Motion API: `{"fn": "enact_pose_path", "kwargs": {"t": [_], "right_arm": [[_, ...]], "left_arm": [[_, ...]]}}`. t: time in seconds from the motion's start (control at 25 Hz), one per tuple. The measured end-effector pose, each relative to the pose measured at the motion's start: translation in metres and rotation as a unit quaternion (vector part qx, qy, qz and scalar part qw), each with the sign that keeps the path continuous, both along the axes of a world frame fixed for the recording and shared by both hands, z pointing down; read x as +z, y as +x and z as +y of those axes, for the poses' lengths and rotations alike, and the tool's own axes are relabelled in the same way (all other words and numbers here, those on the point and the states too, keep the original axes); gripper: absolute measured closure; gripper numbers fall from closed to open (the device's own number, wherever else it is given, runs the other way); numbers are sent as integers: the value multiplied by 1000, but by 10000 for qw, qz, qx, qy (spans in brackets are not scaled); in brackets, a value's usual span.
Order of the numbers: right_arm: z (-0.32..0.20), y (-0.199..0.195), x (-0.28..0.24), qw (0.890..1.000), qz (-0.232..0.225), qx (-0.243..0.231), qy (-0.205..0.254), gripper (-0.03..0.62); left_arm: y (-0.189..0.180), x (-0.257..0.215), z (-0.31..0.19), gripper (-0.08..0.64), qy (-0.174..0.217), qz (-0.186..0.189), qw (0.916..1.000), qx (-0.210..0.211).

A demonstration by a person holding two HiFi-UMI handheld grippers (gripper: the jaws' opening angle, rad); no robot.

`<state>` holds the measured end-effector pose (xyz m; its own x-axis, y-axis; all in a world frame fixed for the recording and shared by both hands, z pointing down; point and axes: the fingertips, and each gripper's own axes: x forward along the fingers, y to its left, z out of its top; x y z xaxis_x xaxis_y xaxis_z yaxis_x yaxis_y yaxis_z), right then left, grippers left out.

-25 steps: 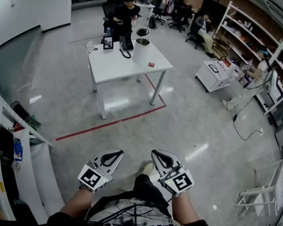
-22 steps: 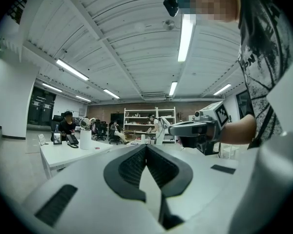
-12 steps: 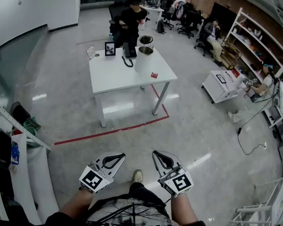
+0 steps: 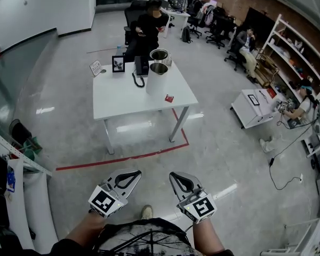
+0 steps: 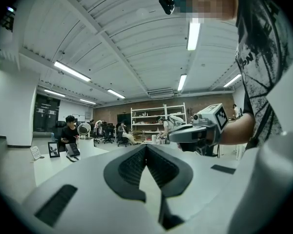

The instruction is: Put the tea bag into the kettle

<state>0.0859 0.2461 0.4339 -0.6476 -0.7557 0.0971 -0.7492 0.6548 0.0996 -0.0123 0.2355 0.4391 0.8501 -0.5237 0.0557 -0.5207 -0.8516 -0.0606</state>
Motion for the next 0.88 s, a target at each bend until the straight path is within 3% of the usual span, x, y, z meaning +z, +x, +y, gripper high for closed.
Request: {"fn": "enact_pose_path", "kwargs": {"t": [0.44,0.88], "right_arm": [[-61,60,6,9997,-224,-103,-8,581],[-91,76,10,9994,-311,-109,44,581]], "left_arm": [[60,-5,-59,552,29,-96,9998,-159],[77,1,-90,552,-9,-100,9998,-165]]}}
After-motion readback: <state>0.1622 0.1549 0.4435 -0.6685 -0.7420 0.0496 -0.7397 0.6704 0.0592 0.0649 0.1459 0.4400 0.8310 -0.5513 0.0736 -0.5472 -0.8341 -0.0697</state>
